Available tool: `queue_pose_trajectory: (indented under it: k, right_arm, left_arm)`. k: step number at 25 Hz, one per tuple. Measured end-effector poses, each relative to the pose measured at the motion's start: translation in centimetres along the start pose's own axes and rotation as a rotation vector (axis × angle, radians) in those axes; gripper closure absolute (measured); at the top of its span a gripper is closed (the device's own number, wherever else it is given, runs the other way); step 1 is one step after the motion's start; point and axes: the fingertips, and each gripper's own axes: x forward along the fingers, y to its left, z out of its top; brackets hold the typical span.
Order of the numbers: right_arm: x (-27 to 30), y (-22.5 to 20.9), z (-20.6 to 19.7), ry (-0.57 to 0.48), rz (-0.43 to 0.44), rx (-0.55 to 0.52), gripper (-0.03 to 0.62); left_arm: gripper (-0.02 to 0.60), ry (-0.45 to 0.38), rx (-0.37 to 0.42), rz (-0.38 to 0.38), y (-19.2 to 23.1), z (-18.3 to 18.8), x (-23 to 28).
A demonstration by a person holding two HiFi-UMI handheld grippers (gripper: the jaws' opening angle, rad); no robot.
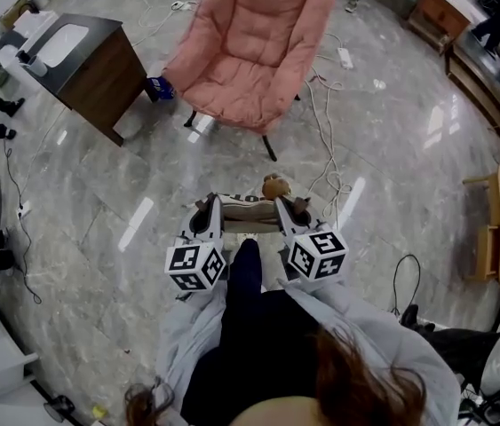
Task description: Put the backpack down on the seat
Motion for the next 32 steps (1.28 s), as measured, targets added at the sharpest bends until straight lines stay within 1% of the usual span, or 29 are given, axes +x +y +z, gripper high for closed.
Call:
queue_pose_trajectory:
  k: [5,7,13,24,28,32]
  right_arm:
    - [4.3,-1.6,4.0,-0.021,0.002,-0.02,0.588]
    - [6.2,-2.2,5.3,-0.027,0.005,-0.02,0.588]
    - [10.9,-2.5,7.5,-0.022,0.028,-0.04,0.588]
    - [13.1,-1.3,8.3,0.016,0.063,-0.038,0.588]
    - [13.9,-1.6,8.8,0.018,0.076,-0.046,0.588]
    - [15.6,-2.4,9.6,0.023,0.097,-0.046,0.587]
  left_arm:
    - [0.557,-0.03,0.033,-0.029,1.2,3.5,4.7]
    - [0.557,-0.037,0.039,-0.029,2.1,4.4,6.6]
    - [0.557,-0.048,0.041,-0.019,5.0,6.3,10.0]
    - [0.557,-0.059,0.057,-0.011,6.9,7.7,10.7]
    - [0.557,-0.074,0.051,0.003,7.3,8.2,11.5]
    - [0.557,-0.068,0.044,0.03,7.9,8.3,12.8]
